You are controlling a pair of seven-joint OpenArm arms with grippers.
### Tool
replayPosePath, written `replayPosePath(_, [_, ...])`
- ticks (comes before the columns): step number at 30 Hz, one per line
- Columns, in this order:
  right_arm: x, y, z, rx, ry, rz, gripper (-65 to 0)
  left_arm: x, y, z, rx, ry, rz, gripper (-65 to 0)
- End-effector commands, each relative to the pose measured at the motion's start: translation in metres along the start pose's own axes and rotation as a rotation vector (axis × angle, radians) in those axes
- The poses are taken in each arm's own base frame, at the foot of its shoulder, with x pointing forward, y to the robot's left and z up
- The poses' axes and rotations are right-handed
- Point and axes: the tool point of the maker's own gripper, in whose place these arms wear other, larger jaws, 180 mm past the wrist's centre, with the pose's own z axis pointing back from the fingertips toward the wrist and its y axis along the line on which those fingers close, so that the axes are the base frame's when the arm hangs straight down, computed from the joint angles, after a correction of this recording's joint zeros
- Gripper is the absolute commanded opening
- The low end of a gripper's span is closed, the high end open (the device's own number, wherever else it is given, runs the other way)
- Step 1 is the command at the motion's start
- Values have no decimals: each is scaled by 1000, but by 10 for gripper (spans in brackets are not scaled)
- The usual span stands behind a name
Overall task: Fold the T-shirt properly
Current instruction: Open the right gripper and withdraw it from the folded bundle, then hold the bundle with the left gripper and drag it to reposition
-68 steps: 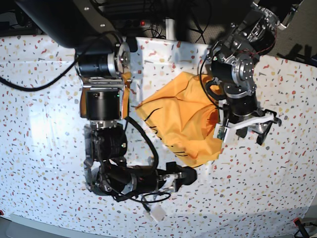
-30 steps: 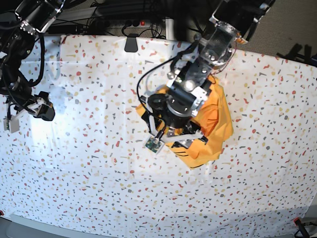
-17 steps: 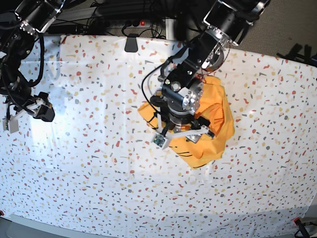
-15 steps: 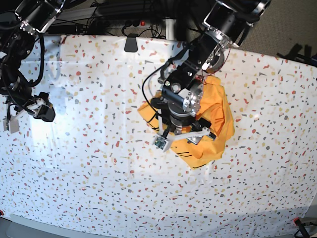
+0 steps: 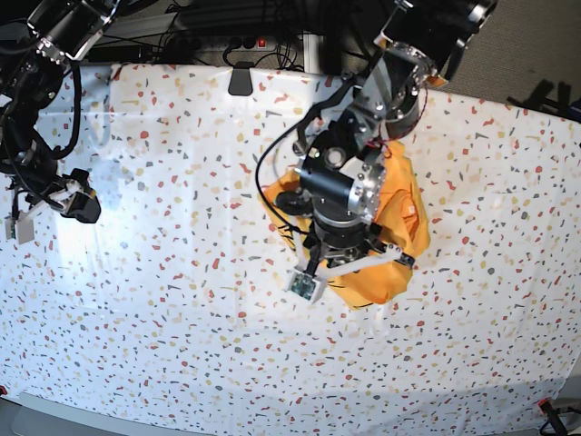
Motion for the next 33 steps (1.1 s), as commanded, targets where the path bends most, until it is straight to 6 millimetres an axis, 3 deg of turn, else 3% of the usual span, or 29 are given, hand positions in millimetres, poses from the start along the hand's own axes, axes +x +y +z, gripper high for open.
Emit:
replayPosePath(1, [20,1,5,7,-60,27,-419,19,9,7,25,-59,26,-650])
replayPosePath(5, [20,2,5,8,-60,27,-419,8,14,14,68,-46,21,-650])
replayPosePath(12, [24,8,5,46,-80,12,-419,-42,16,22,176,59,87,-650])
replayPosePath(21, [24,30,-5,115,-60,42,-418,-83,-5,31,139,154,183,-650])
replayPosePath(24, [33,56,-6,229,-104,23,-418,-87,-6,31,137,177,184,-650])
replayPosePath(30, [70,114,-6,466,-212,15,-418,-97,-20,33,70,243,217,-650])
replayPosePath(33, [82,133,-12,501,-209,70,-418,-93,-7,32,135,221,197,-650])
